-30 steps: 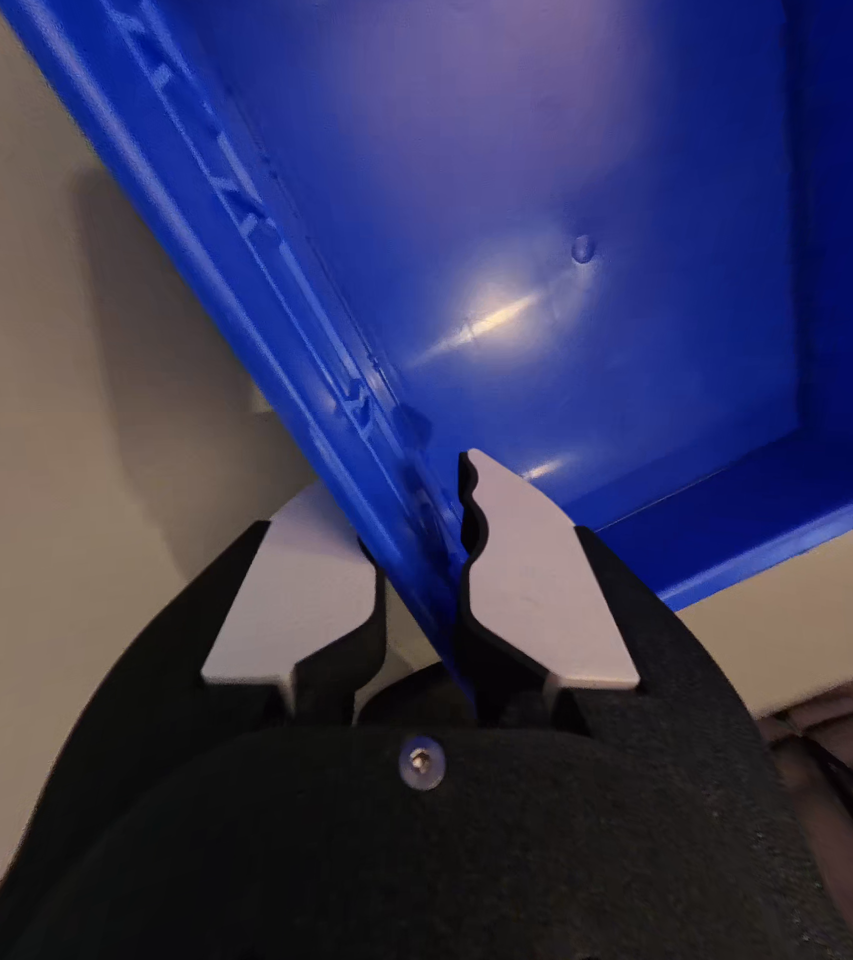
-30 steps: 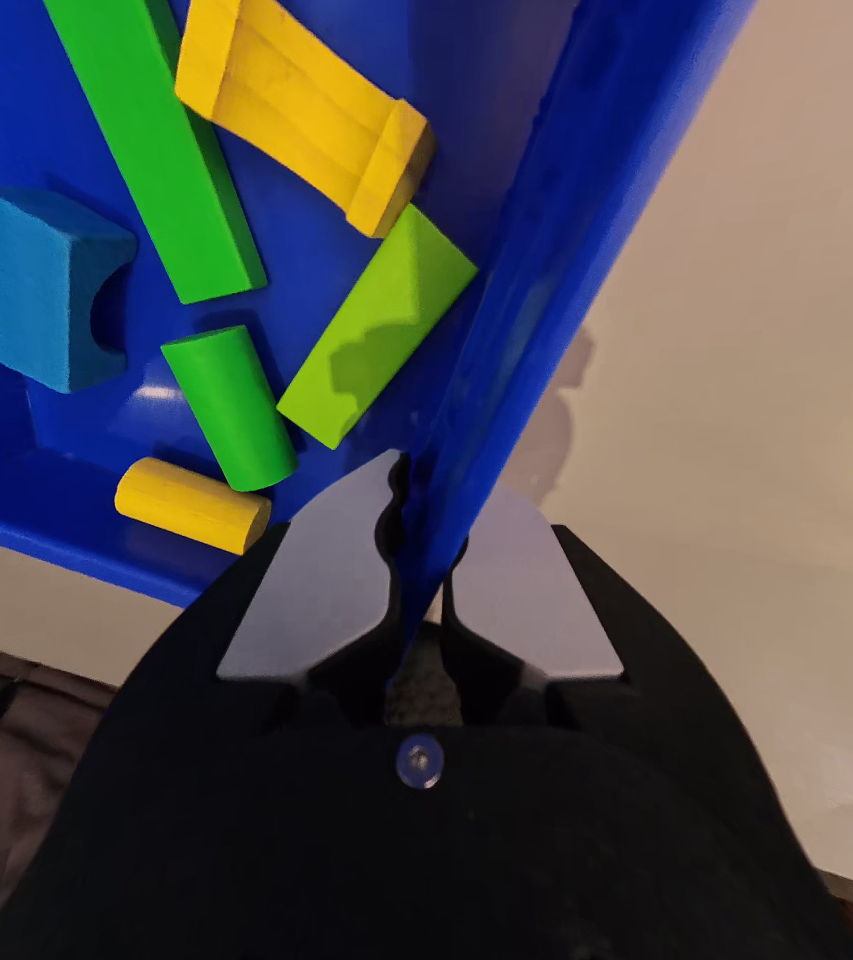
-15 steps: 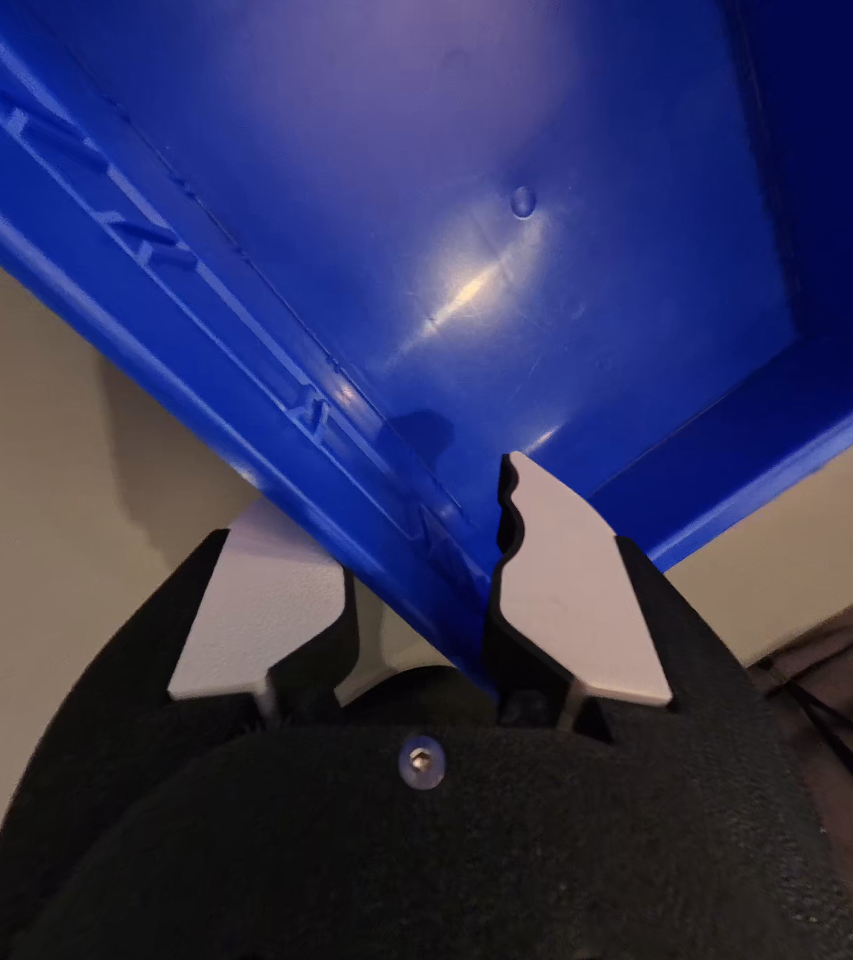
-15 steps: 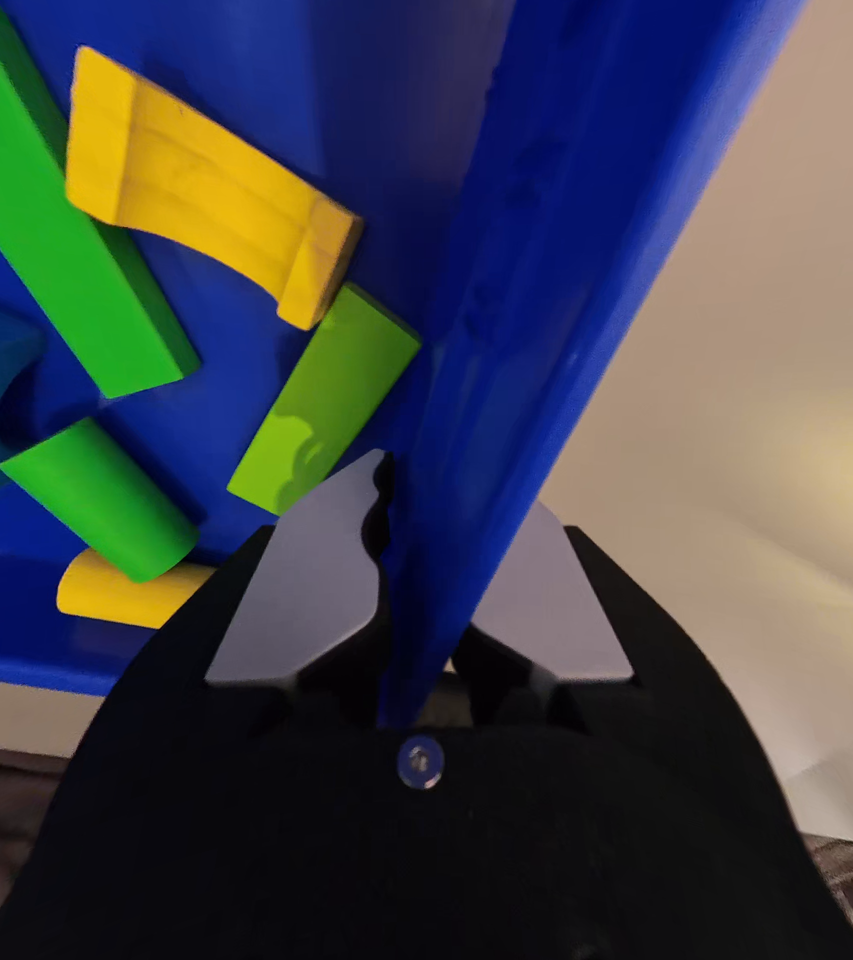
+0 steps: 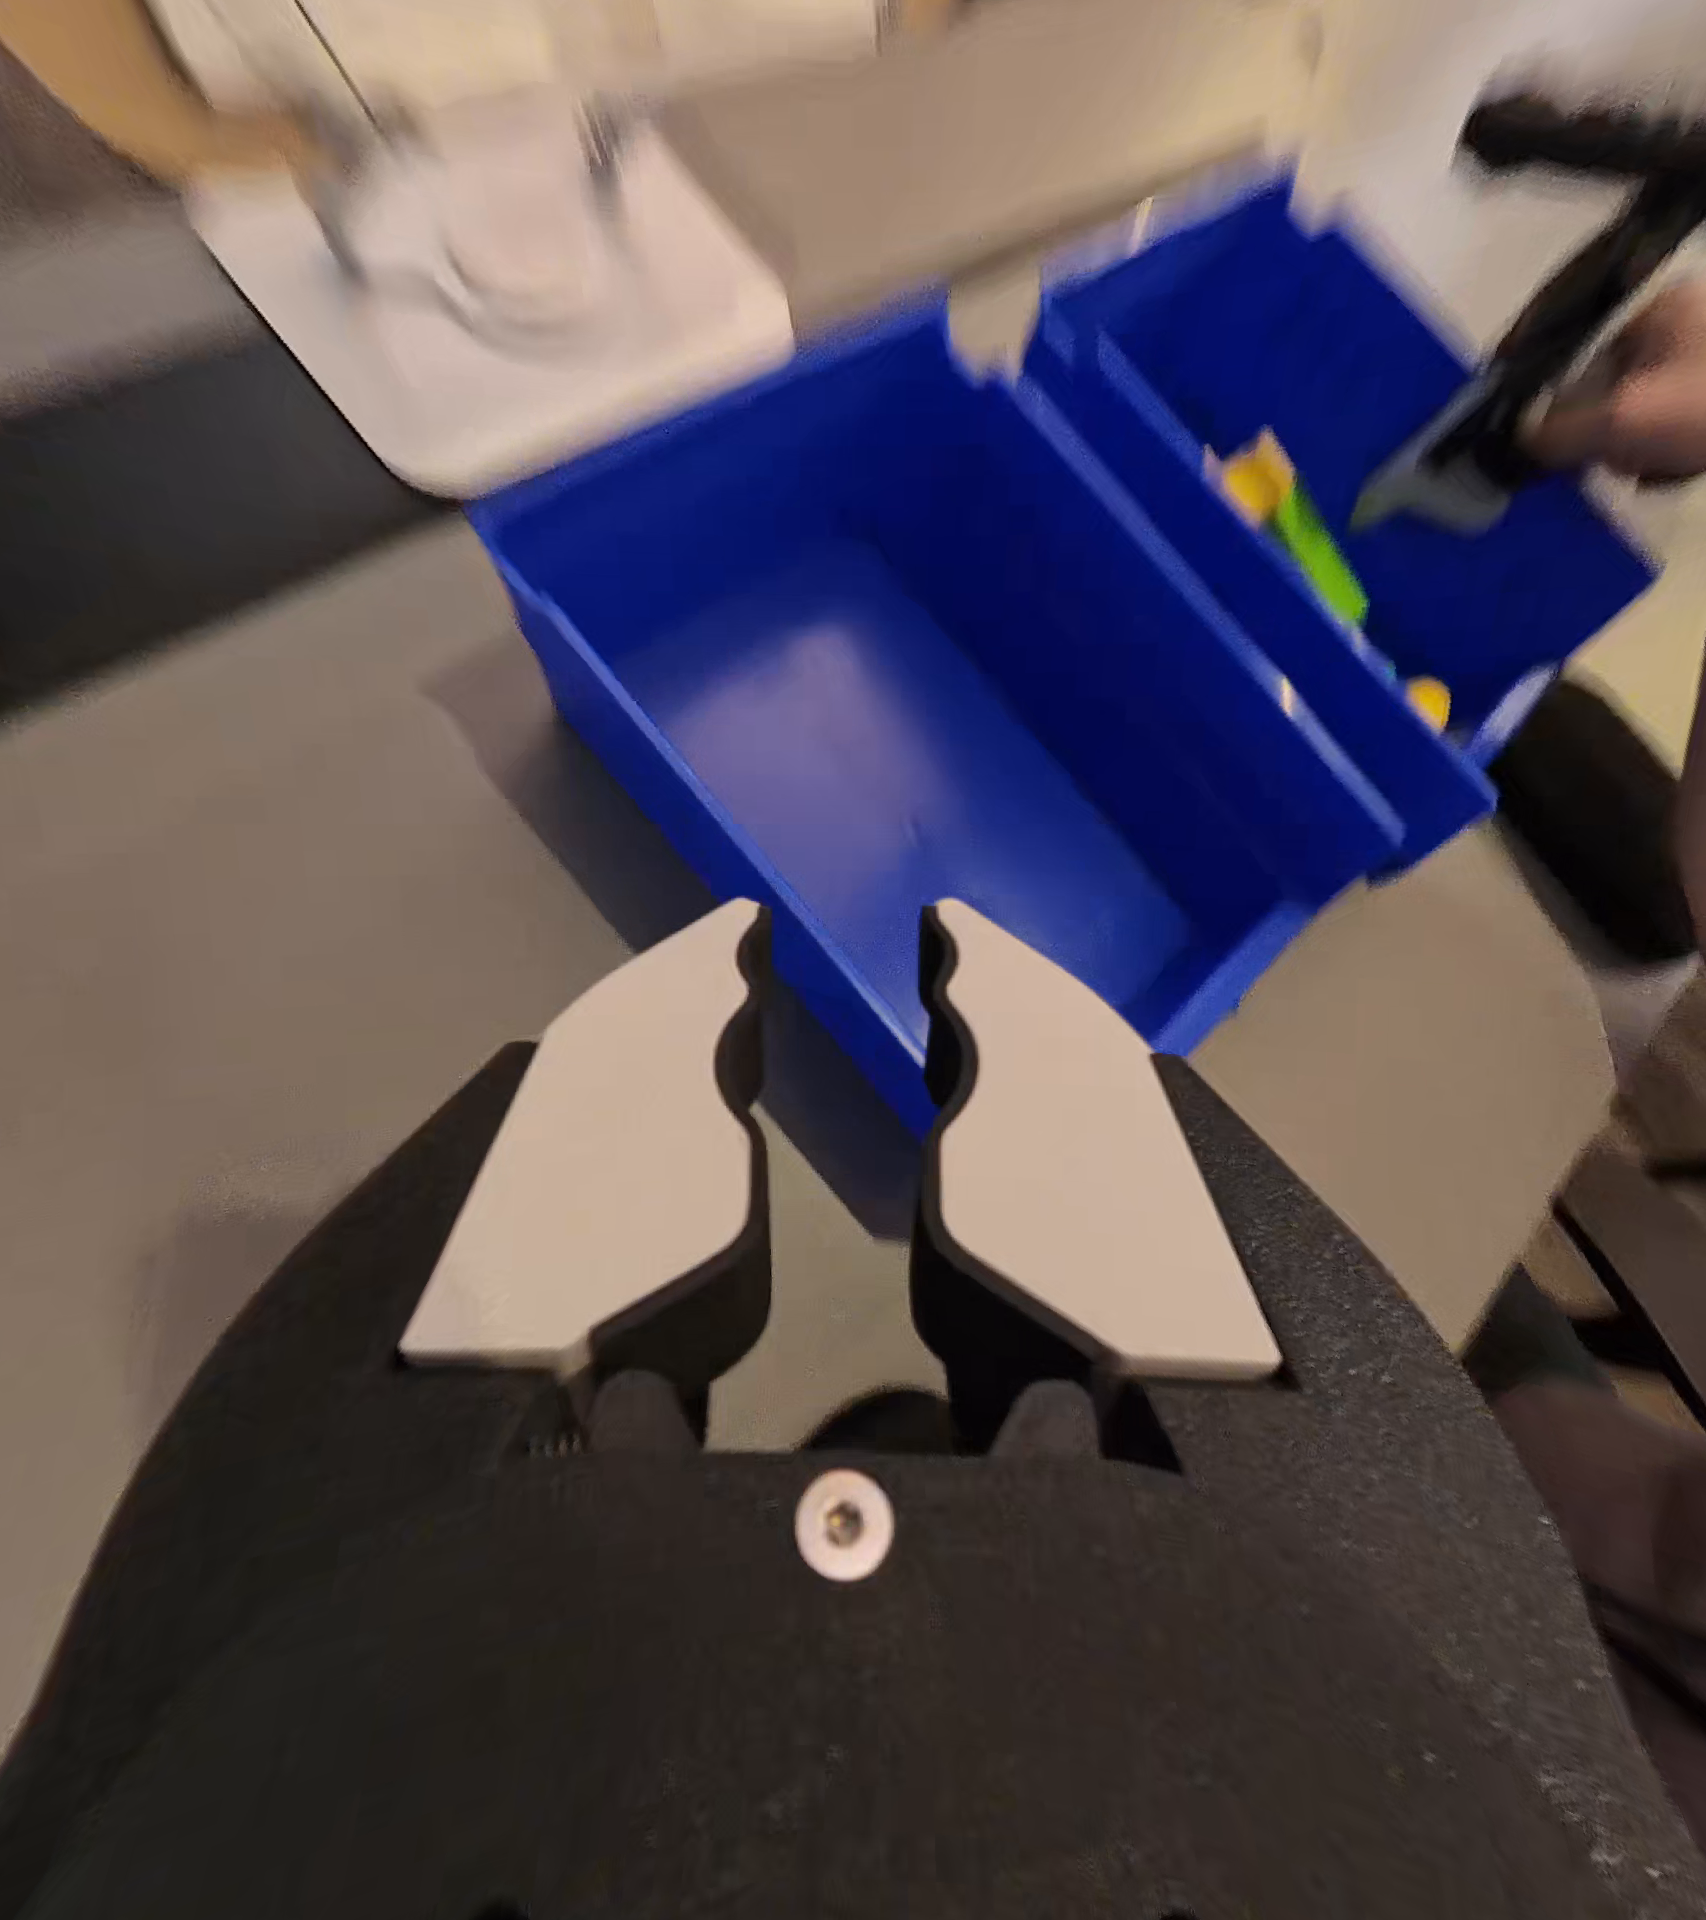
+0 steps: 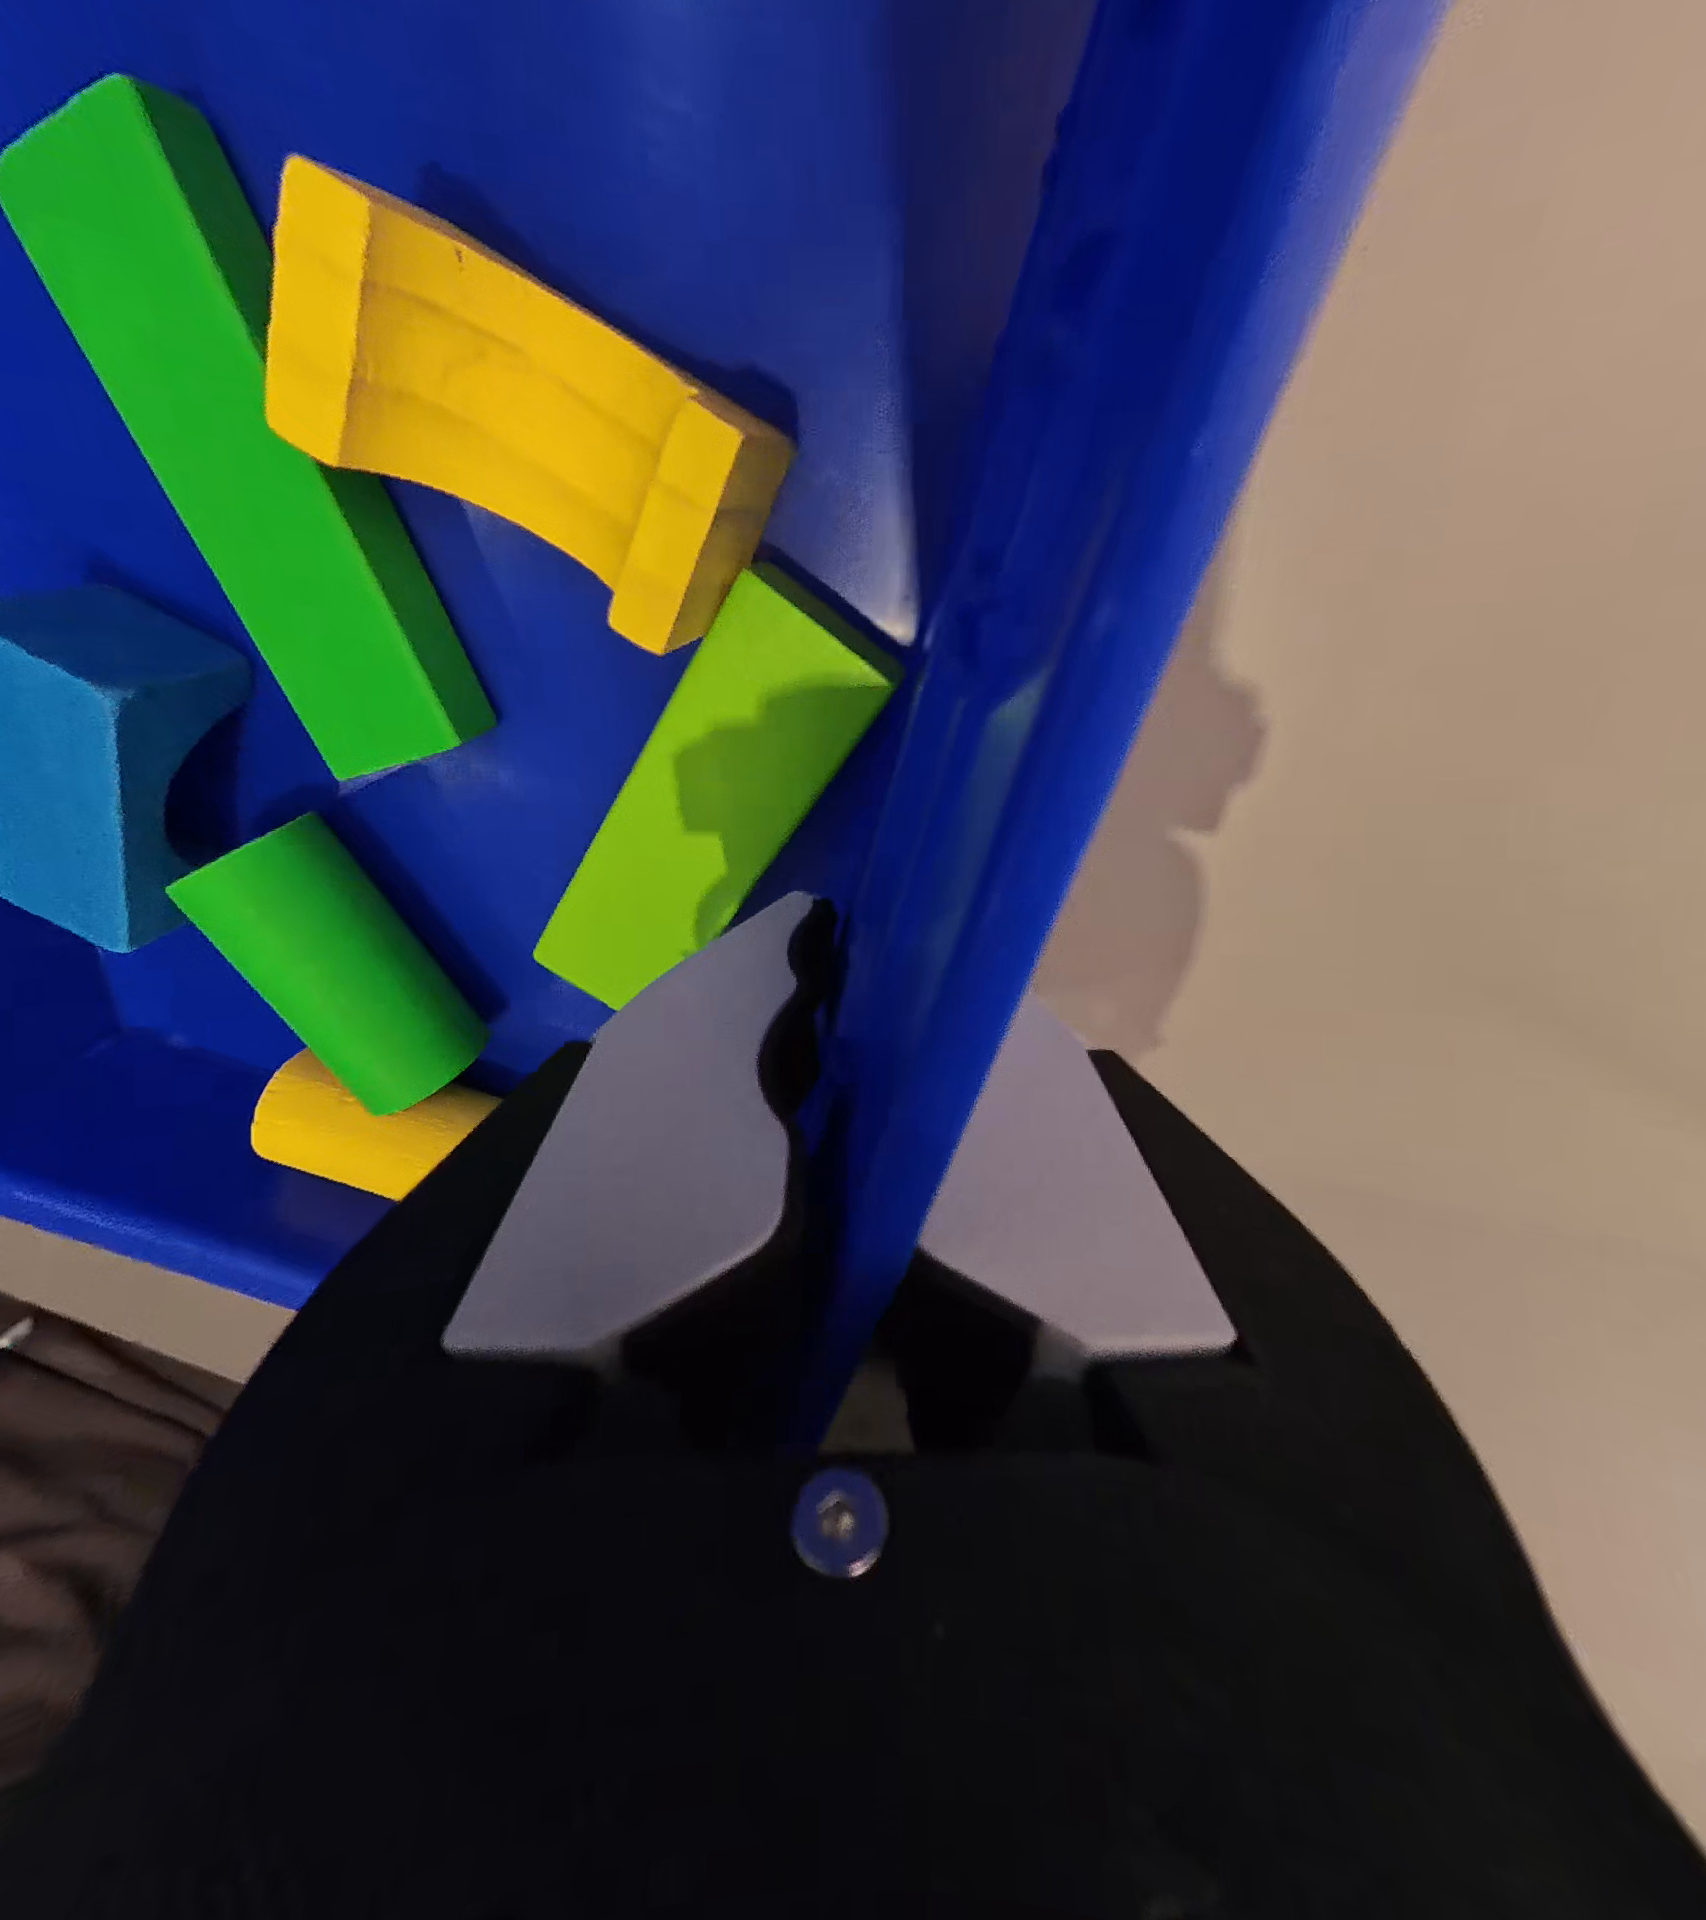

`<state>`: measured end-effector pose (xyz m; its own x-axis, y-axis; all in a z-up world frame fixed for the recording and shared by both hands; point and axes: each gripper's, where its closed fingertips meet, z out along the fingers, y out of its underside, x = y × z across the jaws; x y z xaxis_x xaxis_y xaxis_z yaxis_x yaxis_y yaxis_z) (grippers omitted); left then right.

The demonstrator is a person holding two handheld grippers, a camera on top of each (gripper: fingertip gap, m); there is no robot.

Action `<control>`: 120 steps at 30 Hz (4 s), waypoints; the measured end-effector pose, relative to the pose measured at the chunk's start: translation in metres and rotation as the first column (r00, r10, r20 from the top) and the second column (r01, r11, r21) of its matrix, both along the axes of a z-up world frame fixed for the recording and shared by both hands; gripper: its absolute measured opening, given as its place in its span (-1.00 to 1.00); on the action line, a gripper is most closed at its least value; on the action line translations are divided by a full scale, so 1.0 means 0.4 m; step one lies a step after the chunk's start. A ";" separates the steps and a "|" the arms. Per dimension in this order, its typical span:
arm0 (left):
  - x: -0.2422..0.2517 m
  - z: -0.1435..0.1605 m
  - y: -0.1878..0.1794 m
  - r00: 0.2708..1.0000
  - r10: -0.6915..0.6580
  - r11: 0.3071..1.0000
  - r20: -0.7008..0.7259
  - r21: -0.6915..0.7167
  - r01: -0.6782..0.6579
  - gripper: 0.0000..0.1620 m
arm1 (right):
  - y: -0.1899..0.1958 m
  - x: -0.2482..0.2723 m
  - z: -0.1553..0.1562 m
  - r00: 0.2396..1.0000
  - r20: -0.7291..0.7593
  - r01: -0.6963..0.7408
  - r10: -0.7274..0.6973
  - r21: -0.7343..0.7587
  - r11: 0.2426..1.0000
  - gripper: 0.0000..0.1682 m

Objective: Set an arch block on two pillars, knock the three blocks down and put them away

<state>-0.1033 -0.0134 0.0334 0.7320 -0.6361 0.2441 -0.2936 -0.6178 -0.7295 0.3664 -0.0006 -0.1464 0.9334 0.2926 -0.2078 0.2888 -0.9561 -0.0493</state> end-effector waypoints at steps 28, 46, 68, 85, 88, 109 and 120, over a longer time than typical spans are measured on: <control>-0.389 0.289 -0.113 0.817 0.308 0.838 0.488 0.267 -0.476 -0.58 | 0.180 -0.917 0.421 0.908 -0.035 -0.410 0.418 0.139 0.901 -0.92; -0.590 0.206 -0.131 0.683 0.596 0.698 0.421 0.147 -0.700 -0.23 | 0.119 -1.409 0.062 0.868 -0.075 -0.492 0.491 -0.001 0.870 -0.93; -0.599 -0.285 -0.040 0.778 0.619 0.647 -0.103 -0.495 -0.580 -0.07 | 0.185 -0.579 0.137 0.981 0.187 -0.130 0.051 0.440 0.889 0.01; -0.528 -0.411 0.027 0.832 0.357 0.699 -0.424 -0.470 -0.539 -0.74 | 0.143 -0.217 0.037 1.000 0.022 0.006 -0.009 0.124 0.992 -0.90; -0.494 -0.413 0.055 0.858 0.284 0.759 -0.427 -0.447 -0.474 -0.76 | 0.127 -0.048 0.036 0.994 0.044 0.092 -0.098 0.121 0.988 -0.90; -0.497 -0.418 0.094 0.846 0.249 0.824 -0.472 -0.355 -0.441 -0.82 | 0.120 0.333 0.031 0.946 0.028 0.316 -0.322 0.128 0.940 -0.91; -0.506 -0.420 0.113 0.837 0.236 0.850 -0.493 -0.313 -0.424 -0.80 | 0.112 0.324 0.027 0.925 0.011 0.378 -0.381 0.087 0.922 -0.91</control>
